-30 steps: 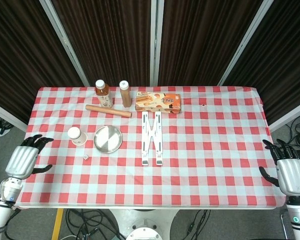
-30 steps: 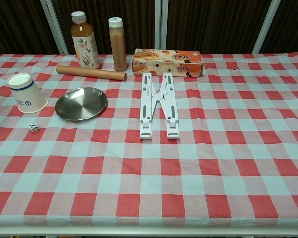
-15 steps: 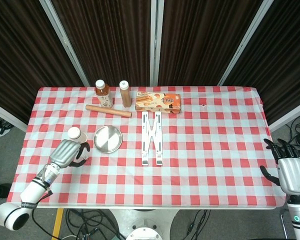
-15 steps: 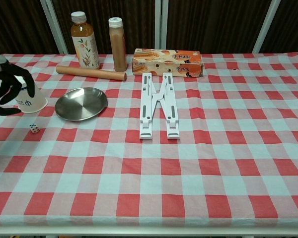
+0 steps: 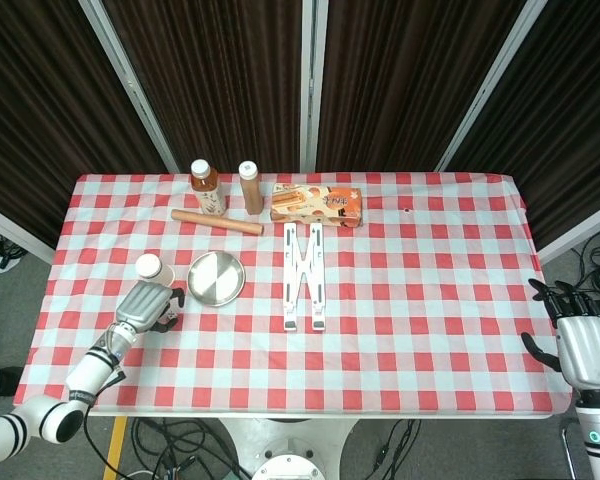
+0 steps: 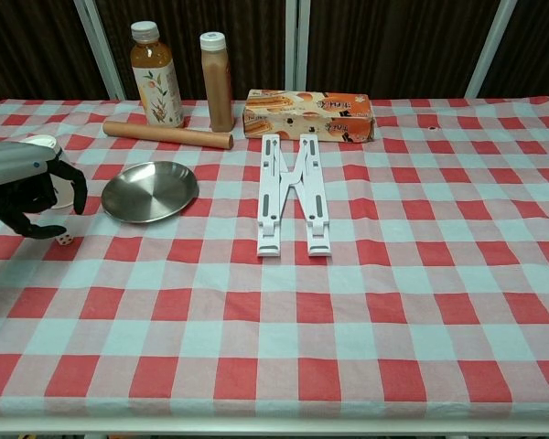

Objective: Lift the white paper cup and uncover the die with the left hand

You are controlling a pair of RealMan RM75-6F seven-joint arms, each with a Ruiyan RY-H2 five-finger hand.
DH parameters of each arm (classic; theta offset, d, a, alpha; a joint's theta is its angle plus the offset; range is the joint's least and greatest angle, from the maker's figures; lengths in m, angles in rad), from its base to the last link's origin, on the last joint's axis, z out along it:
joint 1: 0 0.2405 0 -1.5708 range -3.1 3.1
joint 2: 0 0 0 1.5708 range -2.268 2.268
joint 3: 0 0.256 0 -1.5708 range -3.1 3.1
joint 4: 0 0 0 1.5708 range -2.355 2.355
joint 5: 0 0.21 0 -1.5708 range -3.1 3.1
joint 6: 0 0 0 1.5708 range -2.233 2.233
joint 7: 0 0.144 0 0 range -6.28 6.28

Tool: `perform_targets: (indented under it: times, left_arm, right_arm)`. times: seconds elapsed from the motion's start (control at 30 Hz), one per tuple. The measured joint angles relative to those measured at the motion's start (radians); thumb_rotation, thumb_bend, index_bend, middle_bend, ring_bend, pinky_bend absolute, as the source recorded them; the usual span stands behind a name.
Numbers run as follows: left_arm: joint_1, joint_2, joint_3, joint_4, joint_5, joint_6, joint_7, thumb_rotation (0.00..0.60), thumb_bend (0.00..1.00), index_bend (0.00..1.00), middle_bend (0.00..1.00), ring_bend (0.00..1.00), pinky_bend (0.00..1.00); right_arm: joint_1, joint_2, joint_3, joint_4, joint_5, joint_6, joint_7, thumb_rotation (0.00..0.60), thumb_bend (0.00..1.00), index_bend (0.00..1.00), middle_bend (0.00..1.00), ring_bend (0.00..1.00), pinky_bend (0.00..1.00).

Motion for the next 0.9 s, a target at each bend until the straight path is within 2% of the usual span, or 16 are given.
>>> perform_targets:
  times: [0.67,0.9]
  left_arm:
    - [-0.02,-0.062,0.021,0.121,-0.039,-0.043,-0.02,0.6,0.34,0.48,0.93,0.89,0.98]
    - [-0.022,-0.079,0.023,0.152,-0.038,-0.035,-0.022,0.6,0.37,0.56,0.93,0.89,0.98]
  right_arm:
    - [-0.003,-0.007,-0.007,0.002,0.001,-0.001,0.004,0.6,0.16,0.15,0.34,0.16,0.24]
    - [0.001,-0.007,-0.007,0.0,0.001,-0.006,0.004,0.6,0.16,0.15,0.34,0.16,0.24]
